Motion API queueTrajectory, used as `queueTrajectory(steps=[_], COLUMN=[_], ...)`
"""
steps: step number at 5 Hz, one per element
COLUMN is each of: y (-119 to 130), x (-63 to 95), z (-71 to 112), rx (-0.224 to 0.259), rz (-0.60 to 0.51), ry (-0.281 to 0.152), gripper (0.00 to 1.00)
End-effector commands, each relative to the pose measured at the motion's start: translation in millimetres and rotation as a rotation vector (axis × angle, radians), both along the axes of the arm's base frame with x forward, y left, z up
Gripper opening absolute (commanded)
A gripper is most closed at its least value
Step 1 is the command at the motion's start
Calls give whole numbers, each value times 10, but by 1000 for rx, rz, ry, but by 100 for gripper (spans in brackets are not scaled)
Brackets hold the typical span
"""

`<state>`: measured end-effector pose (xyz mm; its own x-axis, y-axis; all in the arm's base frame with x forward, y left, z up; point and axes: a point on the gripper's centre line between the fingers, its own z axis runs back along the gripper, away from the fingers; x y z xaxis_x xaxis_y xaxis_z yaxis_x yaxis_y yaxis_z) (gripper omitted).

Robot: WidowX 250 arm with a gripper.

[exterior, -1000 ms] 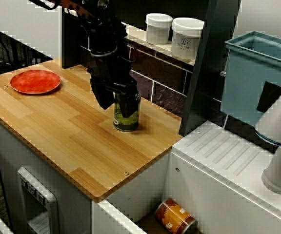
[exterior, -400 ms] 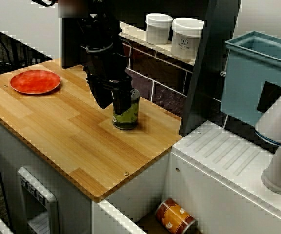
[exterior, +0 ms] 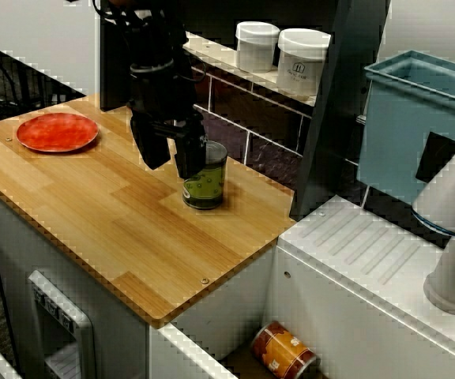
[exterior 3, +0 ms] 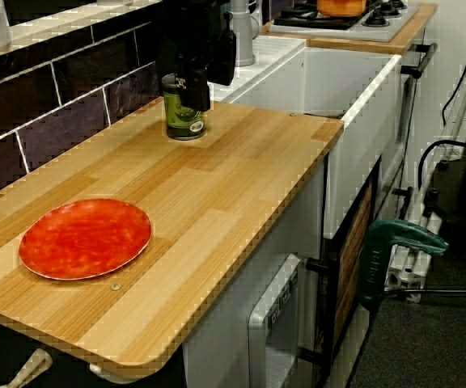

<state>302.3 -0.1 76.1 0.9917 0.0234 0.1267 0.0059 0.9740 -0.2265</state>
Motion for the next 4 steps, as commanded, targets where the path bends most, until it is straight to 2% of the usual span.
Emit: queueTrajectory(steps=[1, 2, 3, 4], y=[31, -29, -86, -74], x=[67, 191, 368, 518], z=[389, 421, 444, 491], rx=[-35, -18, 32, 16], rz=[-24, -19, -7, -2], ry=[-78, -113, -152, -166], gripper=[100, 100, 100, 100])
